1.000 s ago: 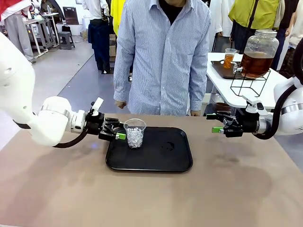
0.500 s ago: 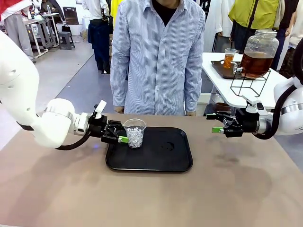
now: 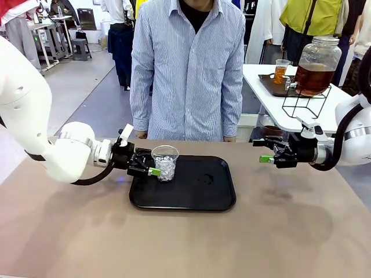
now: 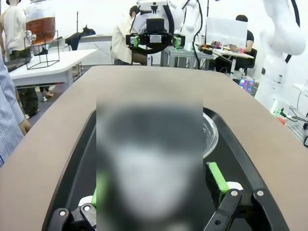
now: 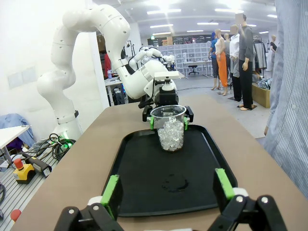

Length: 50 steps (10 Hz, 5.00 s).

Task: Pour the drink into the iced cup.
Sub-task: Pick up the iced cup indicated by the human and present it to them, then open the gripper to release the iced cup you were holding.

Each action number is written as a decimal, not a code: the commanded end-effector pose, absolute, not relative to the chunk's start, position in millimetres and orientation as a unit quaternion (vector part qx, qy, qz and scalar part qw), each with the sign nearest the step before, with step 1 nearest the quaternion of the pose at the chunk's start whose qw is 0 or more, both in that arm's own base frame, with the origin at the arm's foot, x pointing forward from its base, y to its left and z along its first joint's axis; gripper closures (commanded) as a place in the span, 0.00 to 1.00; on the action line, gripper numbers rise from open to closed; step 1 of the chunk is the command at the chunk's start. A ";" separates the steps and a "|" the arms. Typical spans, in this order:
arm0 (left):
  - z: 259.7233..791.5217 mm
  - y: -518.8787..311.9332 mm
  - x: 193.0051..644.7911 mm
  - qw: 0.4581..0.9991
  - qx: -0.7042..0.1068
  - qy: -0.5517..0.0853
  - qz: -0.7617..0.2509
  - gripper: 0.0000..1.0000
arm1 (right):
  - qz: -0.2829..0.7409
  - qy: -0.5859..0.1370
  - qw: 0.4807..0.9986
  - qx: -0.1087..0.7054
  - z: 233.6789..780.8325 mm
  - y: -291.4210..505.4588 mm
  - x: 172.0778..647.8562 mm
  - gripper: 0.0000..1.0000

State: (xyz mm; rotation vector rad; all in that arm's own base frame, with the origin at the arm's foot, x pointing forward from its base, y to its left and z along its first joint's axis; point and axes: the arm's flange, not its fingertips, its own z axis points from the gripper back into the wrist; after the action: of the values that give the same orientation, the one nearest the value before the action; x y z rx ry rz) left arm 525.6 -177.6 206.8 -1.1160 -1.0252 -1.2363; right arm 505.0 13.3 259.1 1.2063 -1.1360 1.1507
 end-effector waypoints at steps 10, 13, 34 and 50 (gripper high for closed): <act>198.9 -204.7 530.1 0.551 -0.463 -0.454 -0.525 0.40 | 0.484 -0.476 0.532 0.506 261.8 13.9 507.3 0.00; 200.9 -203.4 528.0 0.549 -0.465 -0.458 -0.522 0.40 | 0.484 -0.476 0.532 0.506 261.8 13.9 507.3 0.00; 361.3 -224.6 551.3 0.562 -0.465 -0.490 -0.478 0.40 | 0.484 -0.476 0.532 0.506 261.8 13.9 507.3 0.00; 361.3 -224.6 551.3 0.562 -0.465 -0.490 -0.478 0.40 | 0.484 -0.476 0.532 0.506 261.8 13.9 507.3 0.00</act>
State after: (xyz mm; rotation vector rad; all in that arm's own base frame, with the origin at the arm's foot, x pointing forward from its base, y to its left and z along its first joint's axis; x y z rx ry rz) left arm 552.7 -224.4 357.7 -1.0936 -1.1474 -1.1207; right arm 505.0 13.3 259.1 1.2064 -1.1359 1.1507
